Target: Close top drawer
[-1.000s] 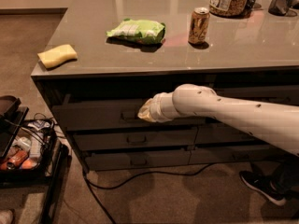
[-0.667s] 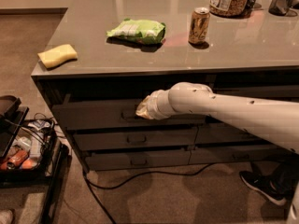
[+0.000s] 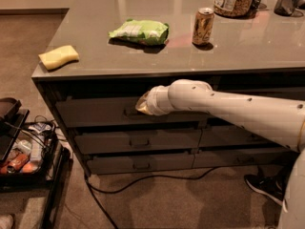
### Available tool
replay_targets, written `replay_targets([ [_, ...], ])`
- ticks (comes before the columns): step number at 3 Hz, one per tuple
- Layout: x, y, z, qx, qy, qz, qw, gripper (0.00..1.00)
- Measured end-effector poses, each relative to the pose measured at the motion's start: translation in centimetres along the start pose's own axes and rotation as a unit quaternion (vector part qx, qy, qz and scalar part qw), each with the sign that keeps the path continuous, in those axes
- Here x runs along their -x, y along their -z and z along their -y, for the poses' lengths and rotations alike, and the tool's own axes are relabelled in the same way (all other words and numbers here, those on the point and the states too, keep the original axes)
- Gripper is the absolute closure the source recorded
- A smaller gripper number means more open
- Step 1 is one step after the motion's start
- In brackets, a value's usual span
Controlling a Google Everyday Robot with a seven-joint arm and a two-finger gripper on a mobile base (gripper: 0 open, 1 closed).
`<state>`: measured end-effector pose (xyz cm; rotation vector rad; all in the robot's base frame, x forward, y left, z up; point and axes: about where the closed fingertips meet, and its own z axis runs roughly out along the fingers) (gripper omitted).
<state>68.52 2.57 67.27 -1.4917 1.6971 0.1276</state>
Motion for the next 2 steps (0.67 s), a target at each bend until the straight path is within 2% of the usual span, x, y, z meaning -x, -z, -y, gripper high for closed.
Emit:
replay_targets([
  [1,-0.13,0.01,0.25,-0.003,-0.002,0.004,1.0000,1.00],
  [2,-0.13,0.01,0.25,-0.003,-0.002,0.004,1.0000,0.82],
])
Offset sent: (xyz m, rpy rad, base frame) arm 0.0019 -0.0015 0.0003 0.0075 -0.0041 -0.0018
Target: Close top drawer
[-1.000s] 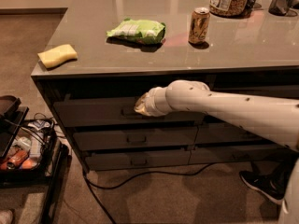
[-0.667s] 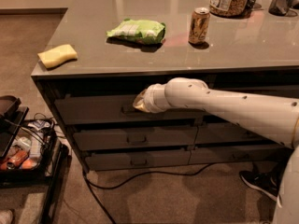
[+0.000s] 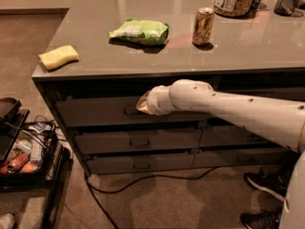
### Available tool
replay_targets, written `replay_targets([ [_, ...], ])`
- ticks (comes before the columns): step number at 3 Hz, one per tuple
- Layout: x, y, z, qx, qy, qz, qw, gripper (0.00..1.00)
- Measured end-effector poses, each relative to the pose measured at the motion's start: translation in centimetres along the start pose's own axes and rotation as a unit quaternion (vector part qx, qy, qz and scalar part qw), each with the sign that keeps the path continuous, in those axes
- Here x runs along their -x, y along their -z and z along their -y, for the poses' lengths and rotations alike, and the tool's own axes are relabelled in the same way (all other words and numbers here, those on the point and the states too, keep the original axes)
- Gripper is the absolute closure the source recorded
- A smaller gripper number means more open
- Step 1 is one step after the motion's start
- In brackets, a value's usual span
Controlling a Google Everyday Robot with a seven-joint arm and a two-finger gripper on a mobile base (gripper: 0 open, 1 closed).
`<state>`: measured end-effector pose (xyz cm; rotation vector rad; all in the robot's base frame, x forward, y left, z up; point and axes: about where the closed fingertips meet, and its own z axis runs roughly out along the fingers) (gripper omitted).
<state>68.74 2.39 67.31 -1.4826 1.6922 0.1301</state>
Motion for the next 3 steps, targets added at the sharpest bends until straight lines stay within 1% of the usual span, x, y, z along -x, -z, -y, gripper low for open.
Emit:
replay_targets([
  [3,0.00,-0.01,-0.01,0.000,0.000,0.000,1.0000,0.12],
])
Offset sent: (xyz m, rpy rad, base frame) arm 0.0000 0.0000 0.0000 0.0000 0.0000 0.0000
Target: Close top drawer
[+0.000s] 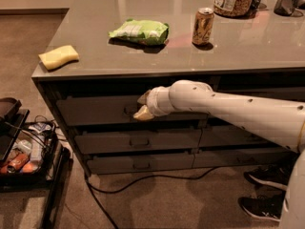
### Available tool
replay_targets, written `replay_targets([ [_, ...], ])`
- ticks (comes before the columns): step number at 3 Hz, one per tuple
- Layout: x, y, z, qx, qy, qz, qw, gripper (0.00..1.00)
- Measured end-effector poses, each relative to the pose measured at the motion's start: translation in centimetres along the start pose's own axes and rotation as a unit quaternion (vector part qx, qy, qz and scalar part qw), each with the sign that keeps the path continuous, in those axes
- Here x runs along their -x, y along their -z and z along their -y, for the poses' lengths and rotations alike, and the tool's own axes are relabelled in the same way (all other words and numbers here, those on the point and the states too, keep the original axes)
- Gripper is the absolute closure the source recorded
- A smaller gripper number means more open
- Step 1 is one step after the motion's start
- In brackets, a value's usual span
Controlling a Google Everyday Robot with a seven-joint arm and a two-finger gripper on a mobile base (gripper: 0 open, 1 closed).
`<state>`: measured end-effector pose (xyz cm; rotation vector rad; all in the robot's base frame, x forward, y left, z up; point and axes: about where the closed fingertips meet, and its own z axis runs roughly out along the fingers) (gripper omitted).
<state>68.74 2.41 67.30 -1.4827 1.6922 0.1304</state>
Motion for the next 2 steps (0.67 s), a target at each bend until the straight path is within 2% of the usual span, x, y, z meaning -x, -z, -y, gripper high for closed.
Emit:
replay_targets([
  [1,0.00,-0.01,-0.01,0.000,0.000,0.000,1.0000,0.00],
  [2,0.00,-0.01,-0.01,0.000,0.000,0.000,1.0000,0.00],
])
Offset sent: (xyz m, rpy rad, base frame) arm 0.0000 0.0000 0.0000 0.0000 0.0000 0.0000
